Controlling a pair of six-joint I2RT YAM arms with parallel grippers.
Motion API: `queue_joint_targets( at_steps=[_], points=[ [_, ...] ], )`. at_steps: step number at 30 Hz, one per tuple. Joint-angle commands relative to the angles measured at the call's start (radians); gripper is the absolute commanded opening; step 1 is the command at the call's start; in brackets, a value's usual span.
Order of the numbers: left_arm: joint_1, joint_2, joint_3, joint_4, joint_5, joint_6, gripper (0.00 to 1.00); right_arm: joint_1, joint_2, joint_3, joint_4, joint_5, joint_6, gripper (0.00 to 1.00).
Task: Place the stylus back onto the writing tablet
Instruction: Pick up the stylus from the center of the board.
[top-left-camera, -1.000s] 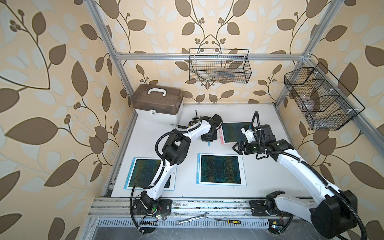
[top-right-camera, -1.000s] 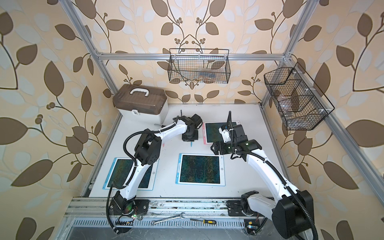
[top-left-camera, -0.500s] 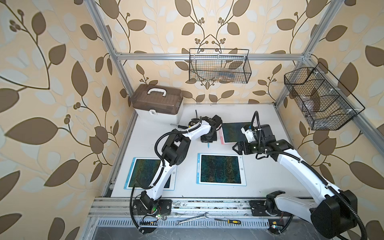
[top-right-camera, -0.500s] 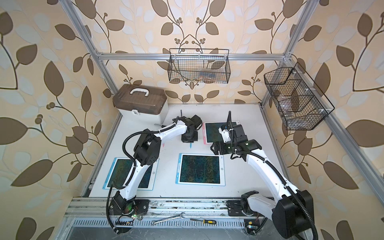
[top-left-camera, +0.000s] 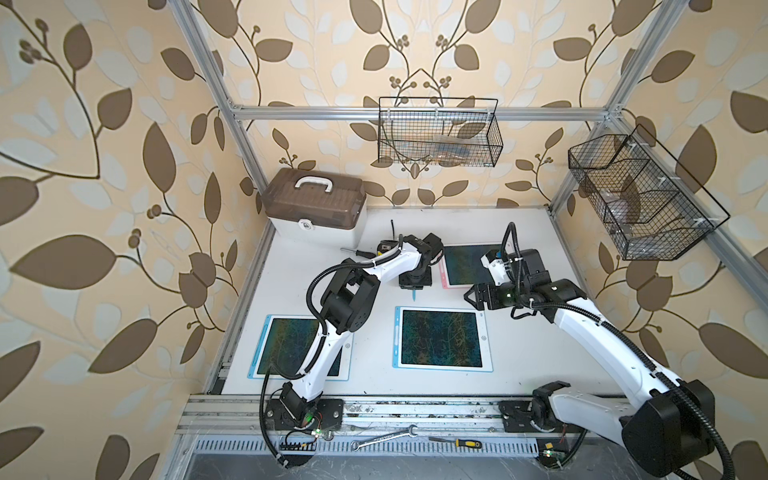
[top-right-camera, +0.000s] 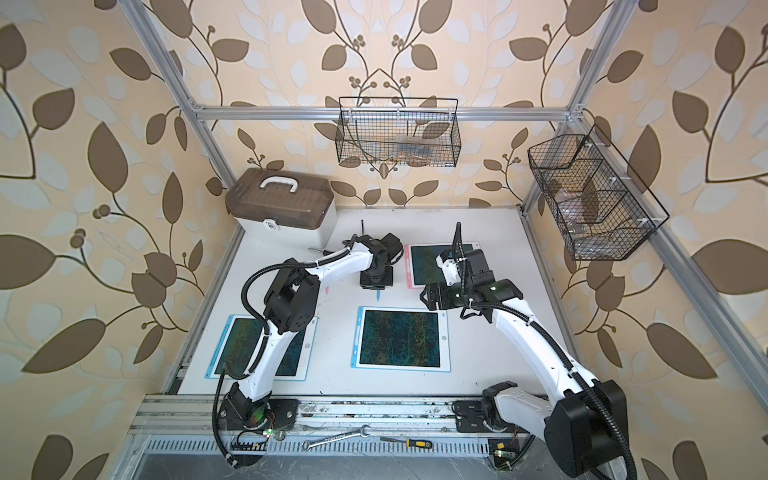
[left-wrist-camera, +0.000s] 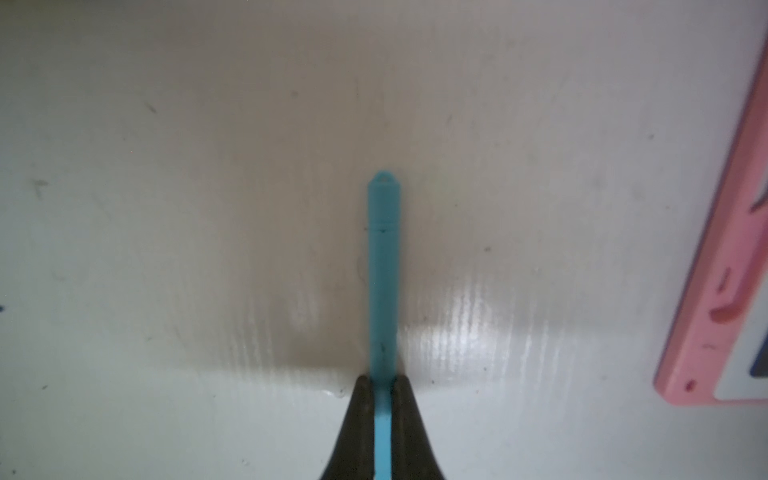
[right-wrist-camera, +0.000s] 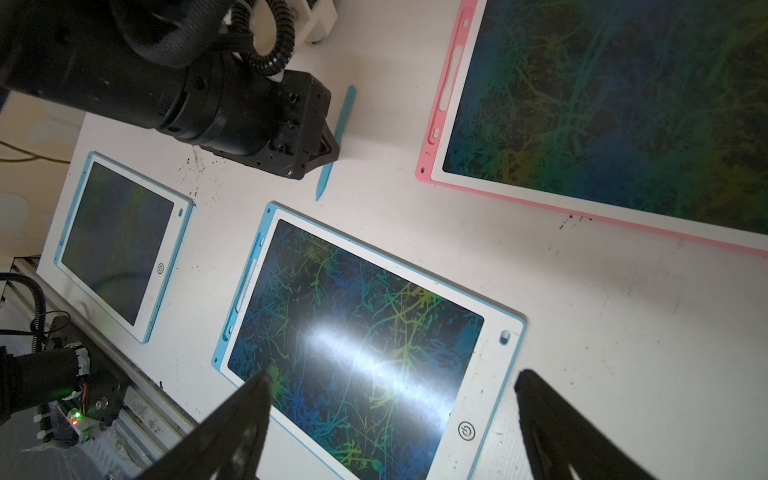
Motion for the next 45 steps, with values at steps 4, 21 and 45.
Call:
queue_joint_targets(
  at_steps=[4, 21, 45],
  points=[
    [-0.013, -0.075, -0.022, -0.048, -0.043, -0.027, 0.09, 0.009, -0.009, 0.02, 0.005, -0.015, -0.015, 0.92],
    [-0.014, -0.136, -0.059, -0.057, -0.06, -0.032, 0.09, 0.022, -0.01, 0.019, 0.007, -0.013, -0.017, 0.92],
    [-0.118, -0.335, -0.313, -0.086, -0.055, -0.127, 0.09, 0.022, -0.011, 0.011, 0.014, -0.015, -0.014, 0.92]
  ],
)
